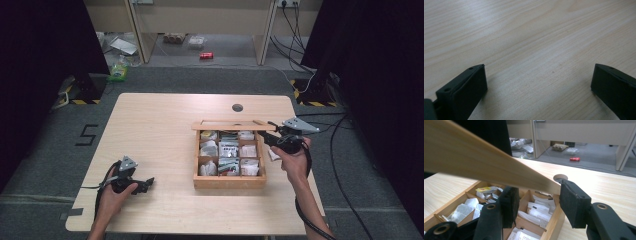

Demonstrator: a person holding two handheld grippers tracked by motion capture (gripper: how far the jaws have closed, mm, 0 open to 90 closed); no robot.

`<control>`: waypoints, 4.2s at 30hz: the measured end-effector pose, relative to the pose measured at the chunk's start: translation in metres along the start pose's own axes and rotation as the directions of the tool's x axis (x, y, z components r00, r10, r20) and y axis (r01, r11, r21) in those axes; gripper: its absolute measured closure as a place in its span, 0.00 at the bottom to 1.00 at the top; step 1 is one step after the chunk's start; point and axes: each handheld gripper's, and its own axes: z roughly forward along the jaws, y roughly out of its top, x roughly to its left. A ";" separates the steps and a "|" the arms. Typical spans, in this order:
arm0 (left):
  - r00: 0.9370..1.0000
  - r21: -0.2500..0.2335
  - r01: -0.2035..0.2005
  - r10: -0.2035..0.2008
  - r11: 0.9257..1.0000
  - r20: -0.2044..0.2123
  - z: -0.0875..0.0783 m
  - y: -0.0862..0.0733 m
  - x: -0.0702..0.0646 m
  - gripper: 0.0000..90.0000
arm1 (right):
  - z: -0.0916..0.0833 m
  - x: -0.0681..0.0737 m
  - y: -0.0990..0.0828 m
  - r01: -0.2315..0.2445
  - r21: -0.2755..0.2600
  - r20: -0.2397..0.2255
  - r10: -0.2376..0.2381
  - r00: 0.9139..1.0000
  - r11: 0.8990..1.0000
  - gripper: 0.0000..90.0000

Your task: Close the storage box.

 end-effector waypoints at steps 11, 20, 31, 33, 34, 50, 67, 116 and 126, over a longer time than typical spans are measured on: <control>1.000 0.000 -0.002 0.002 1.000 0.003 -0.001 -0.001 0.000 0.00 | -0.007 0.005 -0.002 -0.002 0.004 -0.013 0.002 1.000 1.000 0.54; 1.000 0.000 -0.003 0.003 1.000 0.003 -0.001 -0.001 0.000 0.00 | -0.011 0.005 -0.010 0.004 0.043 -0.040 -0.002 0.999 0.999 0.54; 1.000 0.000 -0.003 0.003 1.000 0.004 -0.001 -0.001 0.000 0.00 | -0.018 0.005 -0.026 0.018 0.082 -0.062 -0.013 0.998 0.996 0.54; 1.000 0.001 -0.004 0.004 1.000 0.003 -0.001 -0.001 0.000 0.00 | -0.018 0.004 -0.027 0.010 0.083 -0.073 -0.004 0.997 0.997 0.54; 1.000 0.001 -0.004 0.004 1.000 0.004 -0.001 -0.001 0.000 0.00 | -0.018 0.003 -0.028 0.006 0.080 -0.078 0.001 0.997 0.997 0.54; 1.000 0.001 -0.004 0.004 1.000 0.003 -0.001 -0.001 0.000 0.00 | -0.018 -0.012 -0.036 -0.010 0.114 -0.142 0.026 0.990 0.993 0.48; 1.000 0.001 -0.003 0.003 1.000 0.003 -0.002 -0.002 0.000 0.00 | -0.029 -0.043 -0.046 -0.180 0.064 -0.128 0.186 0.974 0.982 0.49; 1.000 0.001 -0.003 0.003 1.000 0.002 -0.002 -0.002 0.000 0.00 | -0.043 -0.088 -0.065 -0.174 0.173 0.192 0.140 0.971 0.969 0.38; 1.000 0.001 -0.003 0.003 1.000 0.002 -0.002 -0.002 0.000 0.00 | -0.044 -0.104 -0.080 -0.187 0.212 0.253 0.131 0.959 0.959 0.38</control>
